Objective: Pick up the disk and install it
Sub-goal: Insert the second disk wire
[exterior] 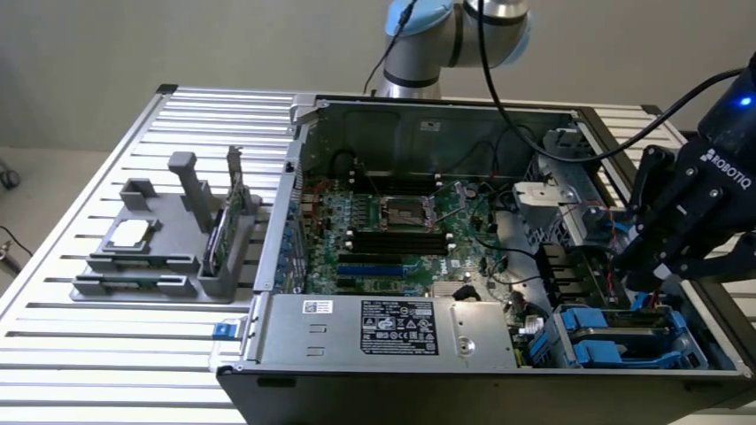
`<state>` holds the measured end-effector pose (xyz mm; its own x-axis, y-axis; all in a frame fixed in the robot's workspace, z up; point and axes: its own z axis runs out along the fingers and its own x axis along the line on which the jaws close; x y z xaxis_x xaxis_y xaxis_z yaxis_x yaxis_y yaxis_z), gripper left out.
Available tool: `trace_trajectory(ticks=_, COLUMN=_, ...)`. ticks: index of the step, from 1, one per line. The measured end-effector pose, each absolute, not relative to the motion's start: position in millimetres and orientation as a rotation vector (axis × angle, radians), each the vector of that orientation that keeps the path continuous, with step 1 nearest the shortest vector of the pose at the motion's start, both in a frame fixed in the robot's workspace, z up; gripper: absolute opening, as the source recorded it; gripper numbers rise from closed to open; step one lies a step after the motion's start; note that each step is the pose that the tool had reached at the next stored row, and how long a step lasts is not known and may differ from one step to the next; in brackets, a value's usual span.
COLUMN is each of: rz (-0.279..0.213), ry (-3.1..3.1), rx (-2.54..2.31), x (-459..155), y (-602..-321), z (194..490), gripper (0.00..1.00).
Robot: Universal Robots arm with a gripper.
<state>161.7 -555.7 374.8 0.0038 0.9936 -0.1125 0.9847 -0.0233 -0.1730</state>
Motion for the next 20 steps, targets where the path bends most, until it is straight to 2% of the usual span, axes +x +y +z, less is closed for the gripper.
trace_trajectory(ticks=20, rz=0.314, ry=-2.164, rx=-2.194, x=171.7, y=-549.2, z=360.4, gripper=0.31)
